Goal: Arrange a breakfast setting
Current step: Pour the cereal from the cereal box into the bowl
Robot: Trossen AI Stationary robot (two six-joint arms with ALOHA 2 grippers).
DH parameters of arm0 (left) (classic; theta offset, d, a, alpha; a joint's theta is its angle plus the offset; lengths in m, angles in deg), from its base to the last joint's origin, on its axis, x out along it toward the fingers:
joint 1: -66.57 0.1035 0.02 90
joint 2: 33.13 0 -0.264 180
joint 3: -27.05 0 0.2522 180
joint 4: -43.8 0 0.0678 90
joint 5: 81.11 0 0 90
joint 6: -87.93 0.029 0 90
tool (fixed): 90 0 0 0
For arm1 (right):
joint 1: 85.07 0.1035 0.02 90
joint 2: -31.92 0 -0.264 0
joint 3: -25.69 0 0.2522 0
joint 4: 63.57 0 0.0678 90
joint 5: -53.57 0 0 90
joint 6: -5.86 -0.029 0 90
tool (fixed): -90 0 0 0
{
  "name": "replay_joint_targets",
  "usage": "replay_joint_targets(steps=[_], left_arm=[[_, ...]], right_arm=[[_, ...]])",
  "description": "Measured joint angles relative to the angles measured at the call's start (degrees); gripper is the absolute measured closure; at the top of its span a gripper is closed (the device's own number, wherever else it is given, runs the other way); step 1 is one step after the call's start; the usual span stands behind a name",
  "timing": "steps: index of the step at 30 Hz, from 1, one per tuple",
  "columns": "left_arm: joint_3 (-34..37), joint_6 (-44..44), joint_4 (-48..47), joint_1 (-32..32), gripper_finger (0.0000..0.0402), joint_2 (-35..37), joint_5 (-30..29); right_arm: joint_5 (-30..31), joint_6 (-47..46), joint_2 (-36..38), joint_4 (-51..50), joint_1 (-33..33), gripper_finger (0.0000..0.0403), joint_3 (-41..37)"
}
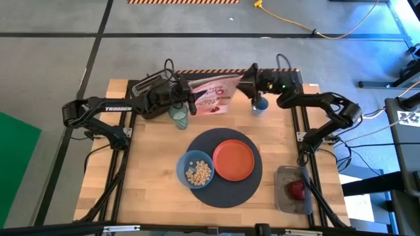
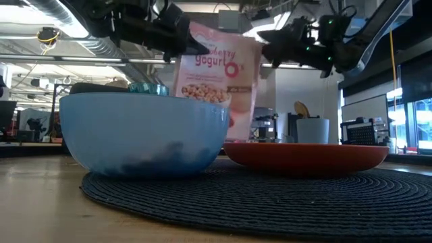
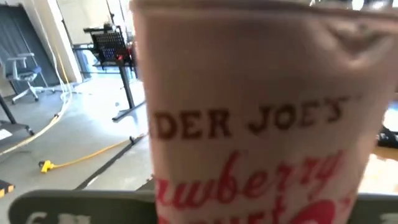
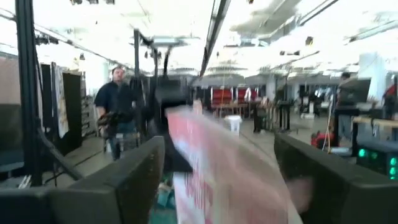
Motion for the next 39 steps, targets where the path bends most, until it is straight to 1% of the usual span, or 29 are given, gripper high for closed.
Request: replay_joint_targets(steps=[2,5,12,16,22,26,29,32,36,39], left_arm=[[0.0,-0.1,2.5,0.2,0.0308,-1.6,-0.1],[0.0,0.2,7.1,0.3,0.0308,-4.7,-0.2],[0.0,3.0,17.1,1.8,0.0308,-10.0,0.6],[-0.1,3.3,21.5,3.1,0.0308,-12.0,2.6],[-3.7,1.9,21.6,3.4,0.0308,-17.0,6.3],[-5.6,5.0,21.5,3.1,0.0308,-19.7,6.8],[-5.8,6.5,21.6,3.4,0.0308,-20.0,6.5],[-5.8,6.3,21.3,3.9,0.0308,-20.0,6.5],[-5.8,6.3,20.8,4.1,0.0308,-20.0,5.9],[-5.8,6.3,18.6,4.1,0.0308,-20.0,4.7]], right_arm=[[-0.1,-0.9,1.9,0.1,-0.3,0.0098,0.0],[-0.9,-1.1,4.3,0.0,0.4,0.0097,0.0],[-1.6,-0.5,5.4,-0.5,3.8,0.0126,0.0],[-0.8,2.3,5.4,-2.5,5.8,0.0137,0.0],[0.5,5.2,5.4,-4.2,9.1,0.0139,0.0],[0.5,6.4,5.4,-6.2,11.8,0.0139,0.0],[0.3,4.8,5.3,-8.7,14.0,0.0139,0.0],[-0.4,4.0,5.3,-8.3,15.4,0.0139,0.0],[0.4,3.1,5.3,-6.0,15.2,0.0139,0.0],[1.9,1.6,5.3,-3.2,15.2,0.0139,0.0]])
